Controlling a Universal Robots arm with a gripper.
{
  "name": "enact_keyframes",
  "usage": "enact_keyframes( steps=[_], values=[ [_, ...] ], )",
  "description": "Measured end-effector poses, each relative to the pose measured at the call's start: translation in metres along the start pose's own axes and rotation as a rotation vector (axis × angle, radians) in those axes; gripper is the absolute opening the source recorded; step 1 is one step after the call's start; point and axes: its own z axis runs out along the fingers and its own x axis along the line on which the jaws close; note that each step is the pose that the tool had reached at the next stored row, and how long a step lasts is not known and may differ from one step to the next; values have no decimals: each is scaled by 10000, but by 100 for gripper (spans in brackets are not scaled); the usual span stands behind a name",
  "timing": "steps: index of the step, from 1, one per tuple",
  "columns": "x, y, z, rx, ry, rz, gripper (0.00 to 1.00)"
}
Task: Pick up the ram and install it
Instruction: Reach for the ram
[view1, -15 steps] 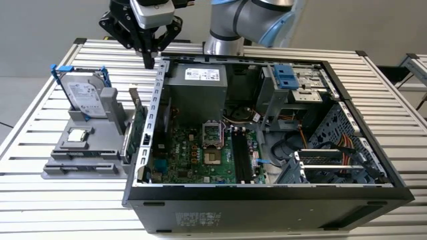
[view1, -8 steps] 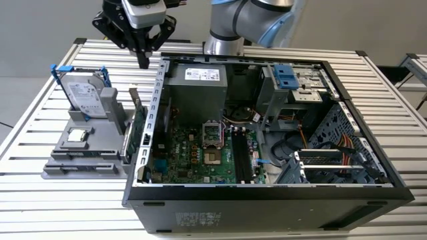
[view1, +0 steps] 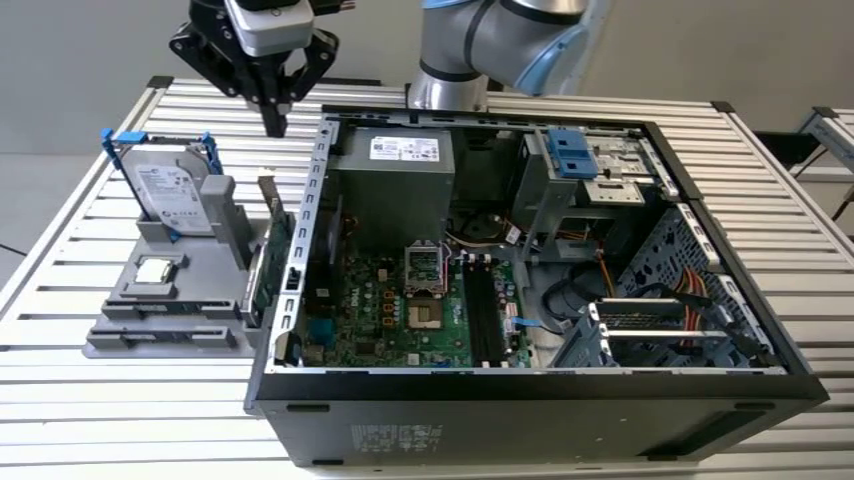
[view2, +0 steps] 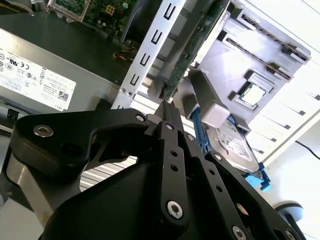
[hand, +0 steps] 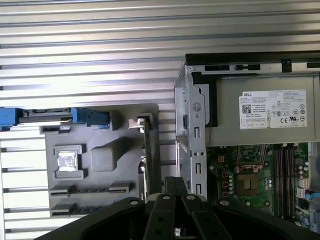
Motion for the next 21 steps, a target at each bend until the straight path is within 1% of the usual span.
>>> enact_keyframes(
  steps=[21],
  values=[
    [272, -17, -3, -1, 0, -23, 0]
  ],
)
